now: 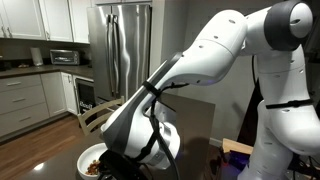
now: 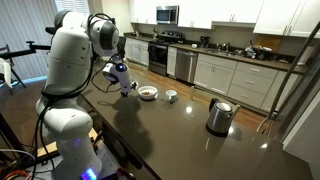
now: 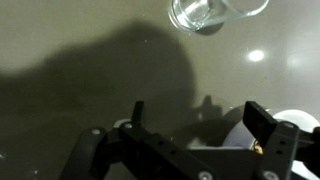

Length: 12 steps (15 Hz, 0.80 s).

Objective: Pick up the small glass cup and pour its contents in the white bowl. Put the small glass cup back on the table.

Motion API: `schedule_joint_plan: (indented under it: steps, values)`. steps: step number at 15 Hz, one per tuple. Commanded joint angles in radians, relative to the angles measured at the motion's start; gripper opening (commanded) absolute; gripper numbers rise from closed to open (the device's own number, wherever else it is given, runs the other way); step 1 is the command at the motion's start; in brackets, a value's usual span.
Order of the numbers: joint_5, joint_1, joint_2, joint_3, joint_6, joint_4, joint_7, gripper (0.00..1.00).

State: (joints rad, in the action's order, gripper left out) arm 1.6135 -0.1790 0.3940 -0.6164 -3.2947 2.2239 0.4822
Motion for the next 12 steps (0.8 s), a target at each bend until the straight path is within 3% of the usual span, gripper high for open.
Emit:
schedule_joint_plan:
  steps: [1, 12]
  values:
    - [-0.064, 0.037, -0.076, -0.012, 0.035, 0.073, 0.058, 1.00]
    - [-0.221, 0.004, -0.255, 0.039, 0.060, 0.108, 0.251, 1.00]
